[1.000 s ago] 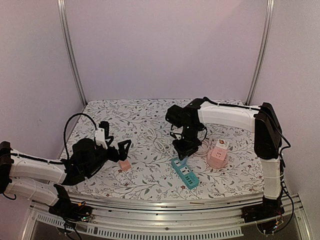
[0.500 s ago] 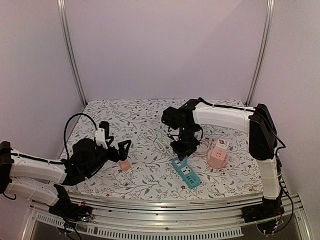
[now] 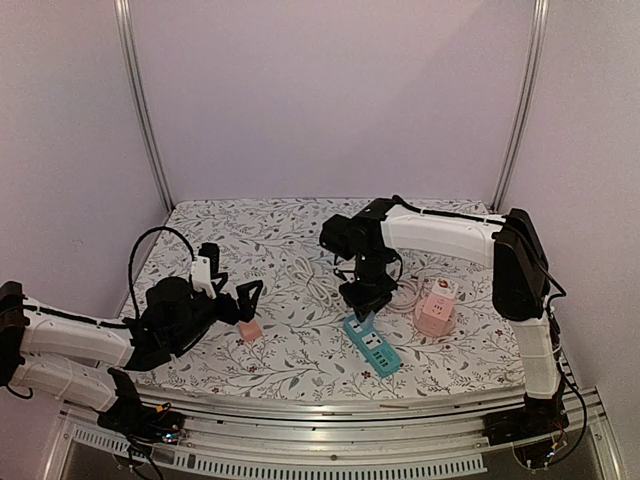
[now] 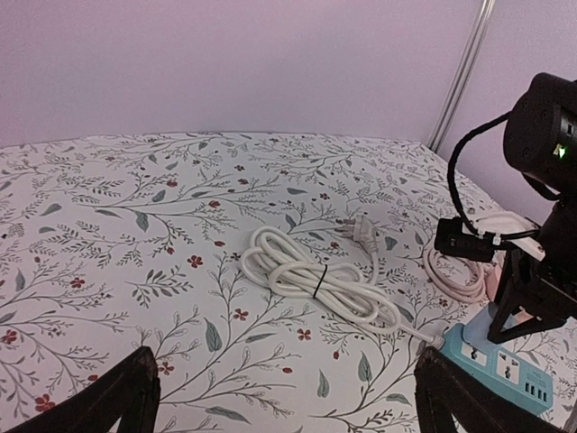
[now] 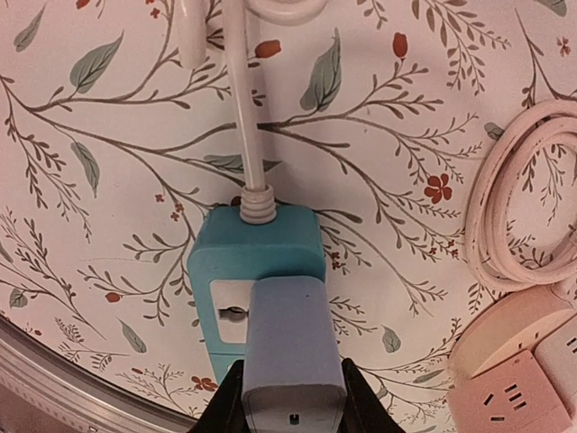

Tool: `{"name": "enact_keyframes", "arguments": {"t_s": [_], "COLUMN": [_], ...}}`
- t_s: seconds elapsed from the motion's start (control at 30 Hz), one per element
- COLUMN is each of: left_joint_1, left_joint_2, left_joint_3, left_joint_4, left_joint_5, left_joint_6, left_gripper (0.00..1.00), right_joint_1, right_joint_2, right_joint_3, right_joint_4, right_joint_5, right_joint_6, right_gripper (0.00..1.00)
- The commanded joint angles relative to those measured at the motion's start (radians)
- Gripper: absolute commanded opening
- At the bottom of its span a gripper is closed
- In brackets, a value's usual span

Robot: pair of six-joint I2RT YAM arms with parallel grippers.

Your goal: Insert the plug

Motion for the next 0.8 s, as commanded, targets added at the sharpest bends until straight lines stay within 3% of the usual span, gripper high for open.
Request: {"name": "enact_keyframes", "arguments": {"t_s": [0.0,0.27,0.47,0.6,0.77], "left_joint_1": [0.005,0.005,0.005,0.005,0.005], "left_joint_2": [0.013,0.024,0.018,0.014,0.018], "left_joint_3": [-0.010,-0.007,-0.010,-0.010,-0.009], "left_joint_4": [0.021,0.029,0.027,0.025,0.025], "left_joint_5": [0.008,0.013,0.013,0.013,0.018], "left_joint_6": [0.002,0.003,0.006,0.005,0.004], "left_gripper": [0.98,0.98,0.98,0.98,0.98], "right_joint_1": [0.011,0.015,0.017,0.017,0.017], "right_joint_2": [0.077,0.053,0.009,-0.027,-0.098], "right_joint_3": [-0.001,0.000,0.004,0.012,0.015], "right_joint_4": [0.006,0.012,0.027,0.030,0.032], "right_joint_5": [0.025,0.025,0.016,0.030,0.053], "right_joint_6": [0.000,0.004,0.002,0.001,-0.010], "right_gripper": [0.00,0.03,0.41,0.55,0.80]}}
